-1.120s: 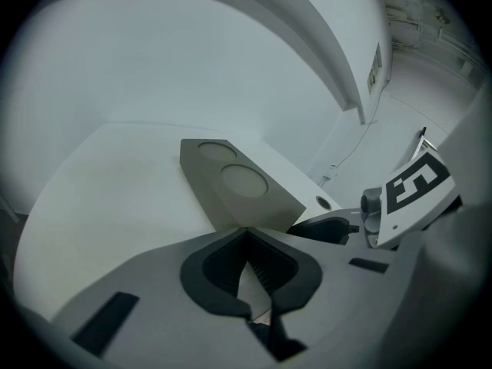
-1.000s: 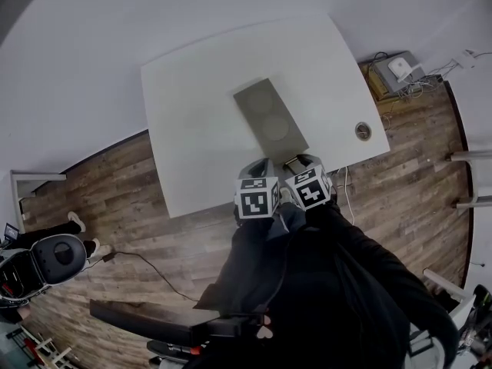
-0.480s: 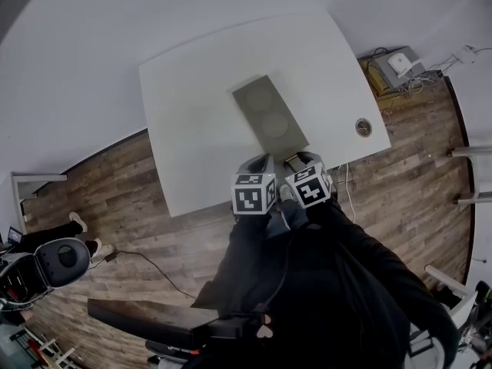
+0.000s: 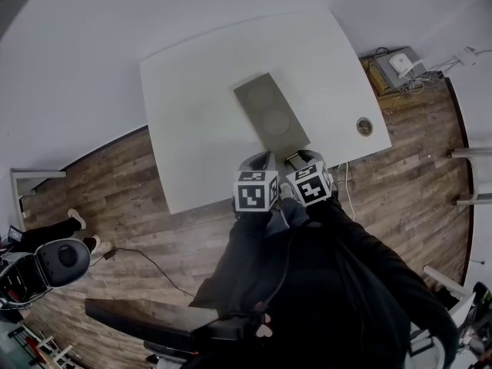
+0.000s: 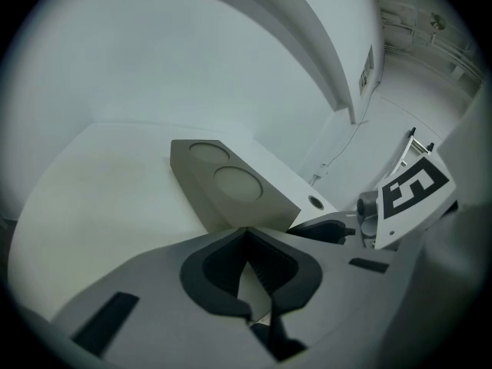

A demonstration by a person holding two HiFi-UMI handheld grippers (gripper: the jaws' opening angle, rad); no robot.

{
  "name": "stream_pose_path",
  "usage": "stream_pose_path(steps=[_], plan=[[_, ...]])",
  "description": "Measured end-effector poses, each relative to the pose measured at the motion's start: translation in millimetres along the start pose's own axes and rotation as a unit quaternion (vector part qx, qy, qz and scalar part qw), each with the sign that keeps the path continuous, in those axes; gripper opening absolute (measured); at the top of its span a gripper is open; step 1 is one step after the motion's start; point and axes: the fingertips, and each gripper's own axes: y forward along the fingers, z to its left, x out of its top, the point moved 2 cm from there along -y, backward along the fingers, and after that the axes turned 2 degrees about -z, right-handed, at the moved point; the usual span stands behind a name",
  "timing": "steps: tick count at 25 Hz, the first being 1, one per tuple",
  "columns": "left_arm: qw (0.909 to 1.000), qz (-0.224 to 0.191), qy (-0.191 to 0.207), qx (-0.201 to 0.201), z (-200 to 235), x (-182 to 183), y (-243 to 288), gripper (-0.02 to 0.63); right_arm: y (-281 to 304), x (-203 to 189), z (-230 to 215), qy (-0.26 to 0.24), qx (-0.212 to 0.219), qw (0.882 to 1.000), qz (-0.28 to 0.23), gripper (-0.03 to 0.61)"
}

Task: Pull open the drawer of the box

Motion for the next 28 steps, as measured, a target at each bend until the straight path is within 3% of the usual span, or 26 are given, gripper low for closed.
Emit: stream_pose_path(steps=[28], plan=[[0.9998, 0.015, -0.009, -0.012, 0.2, 2.7, 6.2, -0.005, -9.2, -17.3, -2.8, 0.0, 0.005, 1.0, 0.014, 0.164]])
